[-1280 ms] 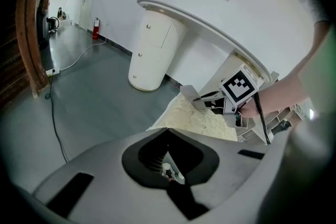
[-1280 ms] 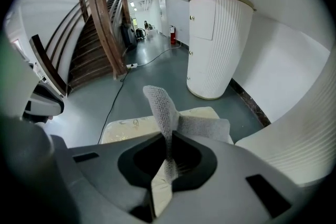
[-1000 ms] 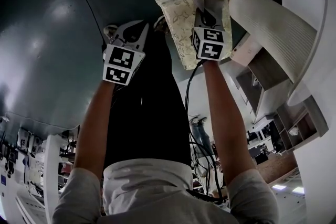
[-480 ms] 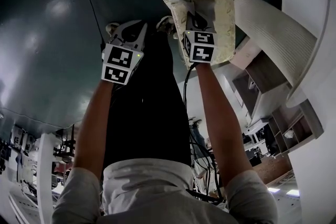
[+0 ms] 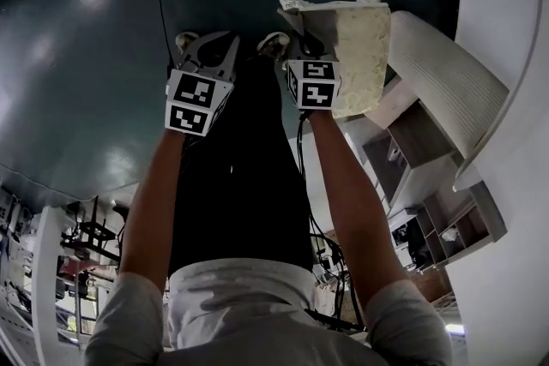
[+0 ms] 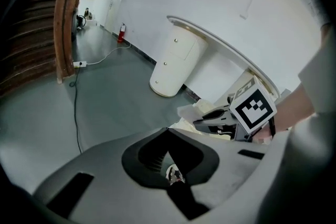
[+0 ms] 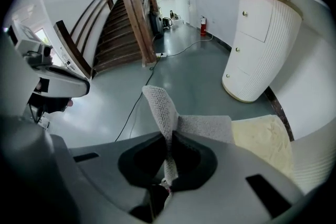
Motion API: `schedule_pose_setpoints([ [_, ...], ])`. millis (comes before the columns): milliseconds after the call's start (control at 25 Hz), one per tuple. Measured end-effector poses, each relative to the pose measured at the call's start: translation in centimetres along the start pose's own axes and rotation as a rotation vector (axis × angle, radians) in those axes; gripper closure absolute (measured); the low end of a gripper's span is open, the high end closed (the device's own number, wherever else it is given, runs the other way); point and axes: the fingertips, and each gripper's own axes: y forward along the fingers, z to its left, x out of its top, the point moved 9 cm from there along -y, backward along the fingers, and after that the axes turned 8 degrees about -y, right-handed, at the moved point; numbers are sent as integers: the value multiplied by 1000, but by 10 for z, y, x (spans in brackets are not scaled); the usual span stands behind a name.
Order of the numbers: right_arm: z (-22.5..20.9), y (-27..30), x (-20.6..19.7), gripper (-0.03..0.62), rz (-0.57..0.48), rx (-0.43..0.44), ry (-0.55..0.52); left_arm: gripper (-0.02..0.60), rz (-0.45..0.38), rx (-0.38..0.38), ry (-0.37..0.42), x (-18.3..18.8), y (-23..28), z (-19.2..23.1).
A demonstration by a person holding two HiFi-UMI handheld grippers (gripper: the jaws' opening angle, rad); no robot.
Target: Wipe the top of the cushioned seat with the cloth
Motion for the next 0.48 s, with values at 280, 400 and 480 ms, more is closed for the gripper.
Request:
schedule_pose_setpoints([
  [280,29,9,20,569,-1,96,-105,568,-37,52,-75,-18,-18,15],
  [400,40,5,33,569,-11,147,-137,568,-49,83,-136,-25,-27,22],
  [480,40,-1,43,569,-33,154,-131,568,-58,98,-167,-26,-30,24],
])
